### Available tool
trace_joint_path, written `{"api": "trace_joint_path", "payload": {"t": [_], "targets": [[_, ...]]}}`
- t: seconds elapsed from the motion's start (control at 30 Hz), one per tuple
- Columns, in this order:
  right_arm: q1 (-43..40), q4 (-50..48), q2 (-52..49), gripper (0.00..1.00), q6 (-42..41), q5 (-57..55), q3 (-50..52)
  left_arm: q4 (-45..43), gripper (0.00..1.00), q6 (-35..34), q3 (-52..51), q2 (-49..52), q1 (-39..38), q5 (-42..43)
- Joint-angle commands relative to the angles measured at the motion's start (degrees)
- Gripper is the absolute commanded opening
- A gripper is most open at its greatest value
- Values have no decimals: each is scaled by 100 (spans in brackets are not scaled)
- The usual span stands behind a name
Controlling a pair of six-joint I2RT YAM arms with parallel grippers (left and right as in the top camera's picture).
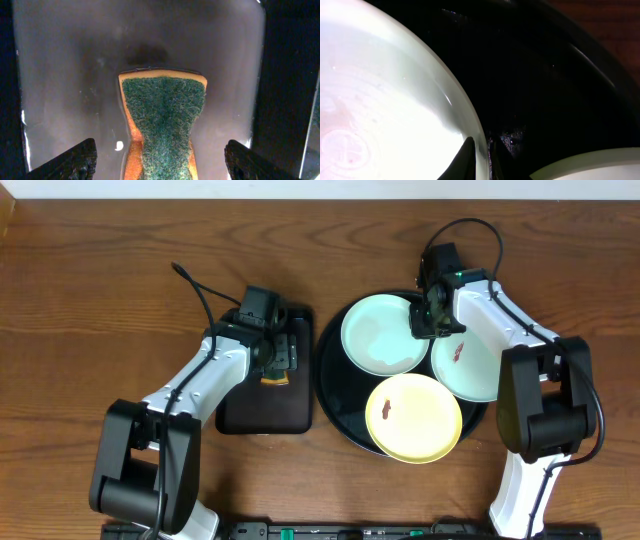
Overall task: Clean dirty plates on tray and stack at the side
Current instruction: 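Lift the pale green plate with the right gripper off the round tray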
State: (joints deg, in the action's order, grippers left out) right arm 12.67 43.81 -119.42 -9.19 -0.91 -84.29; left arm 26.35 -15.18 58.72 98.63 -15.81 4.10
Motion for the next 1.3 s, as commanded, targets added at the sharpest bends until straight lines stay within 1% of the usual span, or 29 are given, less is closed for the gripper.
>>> {"api": "trace_joint_path", "payload": {"t": [0.0,0.03,0.07,0.27,0.43,0.57,0.77,0.9,1.07,1.27], "targets": [[20,-20,-9,10,4,-28,4,9,83,11,-39,39,11,-74],[20,-22,-11,8,4,-31,4,9,83,11,-39,39,11,-74],[17,-22,-17,1,4,-31,4,9,83,11,-39,39,11,-74],[17,-7,33,1,140,-28,-66,11,83,11,-39,39,11,-74],[20,184,382,1,179,-33,-332,9,84,11,-39,39,11,-74],[28,166,765,1,179,-33,-341,9,84,11,-39,39,11,-74],[166,337,1187,1,417,-166,-341,11,84,11,-39,39,11,-74],[352,470,1394,1,415,-739,-341,11,84,11,-39,39,11,-74],[826,520,1587,1,413,-1451,-341,11,84,11,-39,39,11,-74],[1567,605,1799,1,339,-2776,-341,11,84,11,-39,39,11,-74]]}}
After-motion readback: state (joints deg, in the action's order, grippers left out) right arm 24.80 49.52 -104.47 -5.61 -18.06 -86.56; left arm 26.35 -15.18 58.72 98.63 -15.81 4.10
